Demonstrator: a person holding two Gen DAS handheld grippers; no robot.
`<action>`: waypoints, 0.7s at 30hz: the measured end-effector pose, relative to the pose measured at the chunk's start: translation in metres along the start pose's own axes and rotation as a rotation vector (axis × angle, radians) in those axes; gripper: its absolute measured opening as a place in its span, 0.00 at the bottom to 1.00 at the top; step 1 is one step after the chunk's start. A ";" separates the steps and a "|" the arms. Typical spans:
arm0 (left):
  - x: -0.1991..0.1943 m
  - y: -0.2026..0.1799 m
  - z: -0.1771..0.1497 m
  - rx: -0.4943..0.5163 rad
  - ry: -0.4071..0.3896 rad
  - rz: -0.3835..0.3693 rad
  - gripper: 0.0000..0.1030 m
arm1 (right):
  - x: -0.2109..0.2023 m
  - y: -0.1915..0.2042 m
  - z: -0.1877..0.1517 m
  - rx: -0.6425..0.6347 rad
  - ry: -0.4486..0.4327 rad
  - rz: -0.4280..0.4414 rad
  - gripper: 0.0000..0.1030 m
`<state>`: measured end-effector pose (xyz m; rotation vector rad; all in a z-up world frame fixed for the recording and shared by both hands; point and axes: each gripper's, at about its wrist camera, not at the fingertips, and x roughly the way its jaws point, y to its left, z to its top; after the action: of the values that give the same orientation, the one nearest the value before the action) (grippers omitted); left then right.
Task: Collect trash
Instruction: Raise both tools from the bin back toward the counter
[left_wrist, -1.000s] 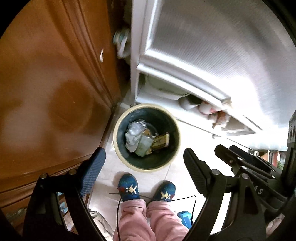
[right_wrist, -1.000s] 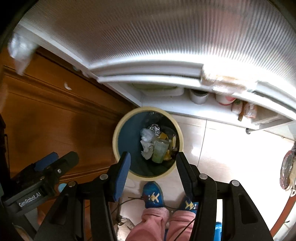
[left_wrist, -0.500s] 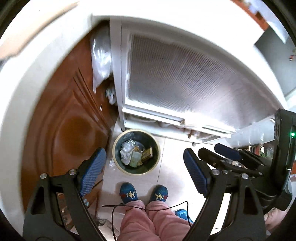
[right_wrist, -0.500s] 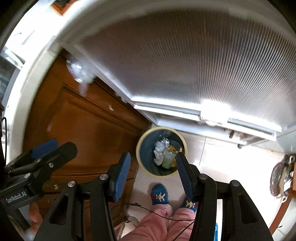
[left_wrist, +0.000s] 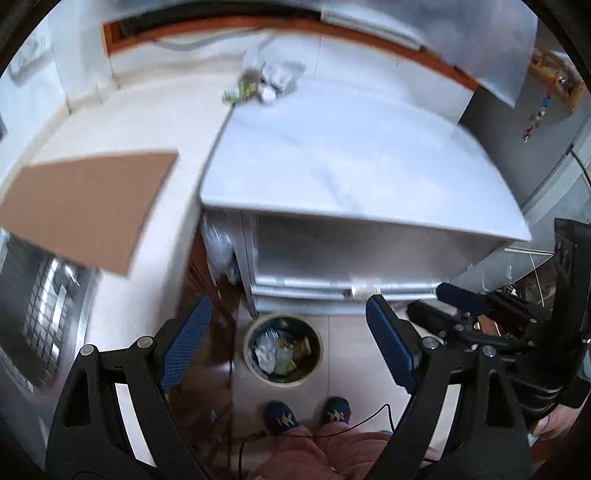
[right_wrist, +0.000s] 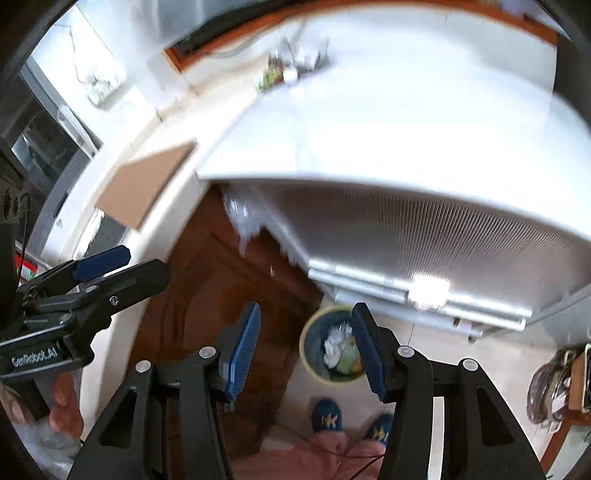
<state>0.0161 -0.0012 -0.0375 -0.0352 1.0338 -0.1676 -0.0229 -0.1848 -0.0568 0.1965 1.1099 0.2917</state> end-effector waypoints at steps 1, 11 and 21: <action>-0.007 0.003 0.007 0.007 -0.017 -0.001 0.81 | -0.005 0.001 0.004 0.003 -0.019 -0.005 0.51; -0.032 0.039 0.067 0.034 -0.120 -0.011 0.81 | -0.067 0.014 0.067 0.020 -0.196 -0.039 0.51; -0.005 0.072 0.143 -0.014 -0.100 -0.039 0.81 | -0.065 0.028 0.157 -0.016 -0.229 -0.023 0.51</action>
<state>0.1448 0.0632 0.0319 -0.0757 0.9348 -0.1918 0.0880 -0.1817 0.0752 0.1971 0.8819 0.2506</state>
